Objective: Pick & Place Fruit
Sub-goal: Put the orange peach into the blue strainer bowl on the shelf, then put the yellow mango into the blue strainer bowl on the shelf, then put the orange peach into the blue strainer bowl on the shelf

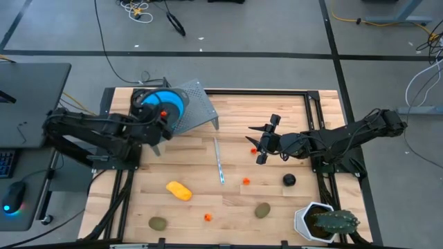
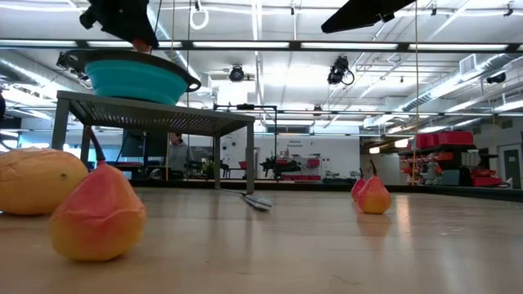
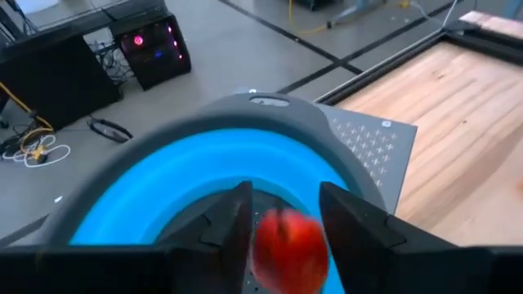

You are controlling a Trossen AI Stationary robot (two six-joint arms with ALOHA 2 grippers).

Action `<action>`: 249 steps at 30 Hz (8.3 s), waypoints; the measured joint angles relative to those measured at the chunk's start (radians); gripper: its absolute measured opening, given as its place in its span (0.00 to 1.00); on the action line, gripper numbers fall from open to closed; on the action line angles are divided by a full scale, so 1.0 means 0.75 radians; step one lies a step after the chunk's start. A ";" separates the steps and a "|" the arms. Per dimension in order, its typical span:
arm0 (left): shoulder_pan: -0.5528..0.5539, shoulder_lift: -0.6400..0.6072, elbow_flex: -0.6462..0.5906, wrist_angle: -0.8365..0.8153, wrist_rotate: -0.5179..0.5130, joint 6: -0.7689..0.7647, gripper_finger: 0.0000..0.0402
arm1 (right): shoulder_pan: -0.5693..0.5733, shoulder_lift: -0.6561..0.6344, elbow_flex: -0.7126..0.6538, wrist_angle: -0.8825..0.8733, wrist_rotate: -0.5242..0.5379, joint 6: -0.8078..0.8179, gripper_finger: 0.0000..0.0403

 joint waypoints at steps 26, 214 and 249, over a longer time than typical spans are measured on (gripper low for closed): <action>-0.409 0.262 0.001 0.539 0.934 0.446 0.55 | -0.040 0.000 -0.001 -0.001 -0.096 0.005 0.42; -0.669 1.294 0.317 0.935 0.943 0.492 0.61 | 0.222 0.002 -0.437 0.461 -0.371 0.539 0.42; -0.714 1.385 0.317 1.009 0.848 0.390 0.30 | 0.212 0.016 -0.437 0.460 -0.359 0.495 0.42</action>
